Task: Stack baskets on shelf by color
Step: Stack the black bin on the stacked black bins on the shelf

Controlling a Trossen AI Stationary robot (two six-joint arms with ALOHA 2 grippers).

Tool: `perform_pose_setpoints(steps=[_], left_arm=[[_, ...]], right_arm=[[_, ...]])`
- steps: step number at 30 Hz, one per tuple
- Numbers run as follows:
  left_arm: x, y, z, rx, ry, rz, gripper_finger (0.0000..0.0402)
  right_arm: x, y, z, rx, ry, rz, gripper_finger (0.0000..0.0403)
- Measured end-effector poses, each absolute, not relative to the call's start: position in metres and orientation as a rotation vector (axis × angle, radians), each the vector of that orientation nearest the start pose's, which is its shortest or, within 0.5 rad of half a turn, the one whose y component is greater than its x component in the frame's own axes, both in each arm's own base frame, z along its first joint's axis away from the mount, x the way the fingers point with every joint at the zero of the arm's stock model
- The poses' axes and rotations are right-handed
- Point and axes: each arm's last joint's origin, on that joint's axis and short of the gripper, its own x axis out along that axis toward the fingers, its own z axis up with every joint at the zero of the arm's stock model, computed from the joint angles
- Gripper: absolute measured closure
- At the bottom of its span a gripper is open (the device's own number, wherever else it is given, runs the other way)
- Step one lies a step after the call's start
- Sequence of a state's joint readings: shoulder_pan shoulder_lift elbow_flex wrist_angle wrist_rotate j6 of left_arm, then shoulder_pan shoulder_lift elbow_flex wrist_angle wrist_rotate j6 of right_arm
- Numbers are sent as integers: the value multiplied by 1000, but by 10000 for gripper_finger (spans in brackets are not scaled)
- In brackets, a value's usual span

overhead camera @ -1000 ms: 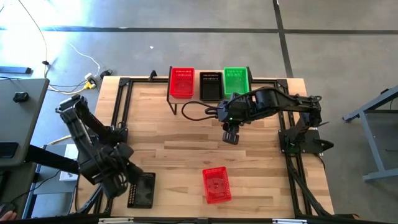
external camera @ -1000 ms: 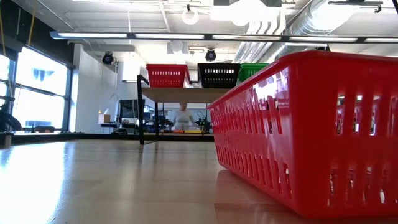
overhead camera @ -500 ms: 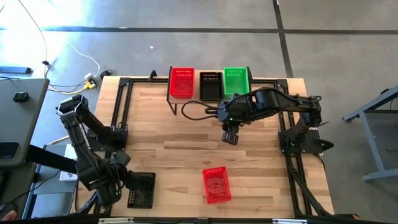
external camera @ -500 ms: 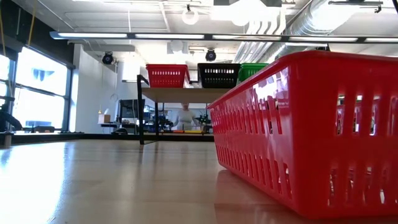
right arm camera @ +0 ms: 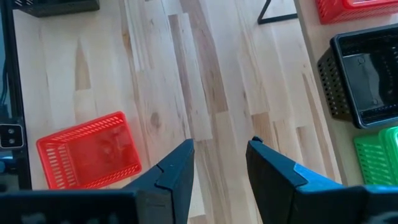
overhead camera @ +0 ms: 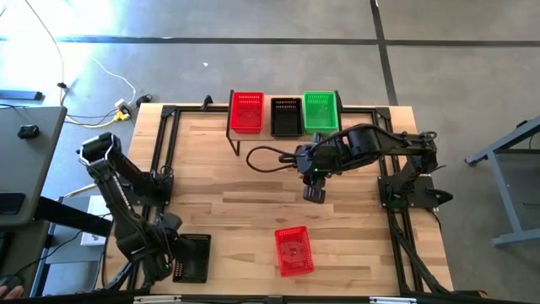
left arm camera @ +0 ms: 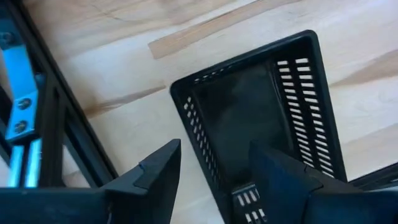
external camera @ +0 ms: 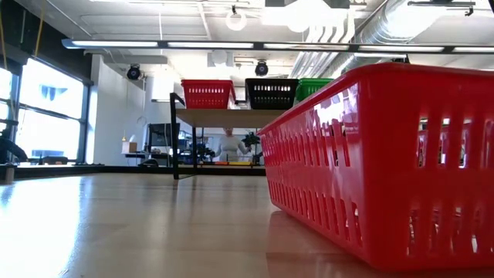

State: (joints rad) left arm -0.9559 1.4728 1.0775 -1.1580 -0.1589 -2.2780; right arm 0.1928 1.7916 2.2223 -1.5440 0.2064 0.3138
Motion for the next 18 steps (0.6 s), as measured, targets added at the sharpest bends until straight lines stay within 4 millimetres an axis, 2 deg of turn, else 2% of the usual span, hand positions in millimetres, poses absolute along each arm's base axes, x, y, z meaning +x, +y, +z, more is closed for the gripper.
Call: perform_pose_setpoints(steps=[18], left_arm=[[166, -212, 177, -895, 1268, 1212, 230]], right_arm=[[313, 55, 432, 58, 1074, -180, 272]])
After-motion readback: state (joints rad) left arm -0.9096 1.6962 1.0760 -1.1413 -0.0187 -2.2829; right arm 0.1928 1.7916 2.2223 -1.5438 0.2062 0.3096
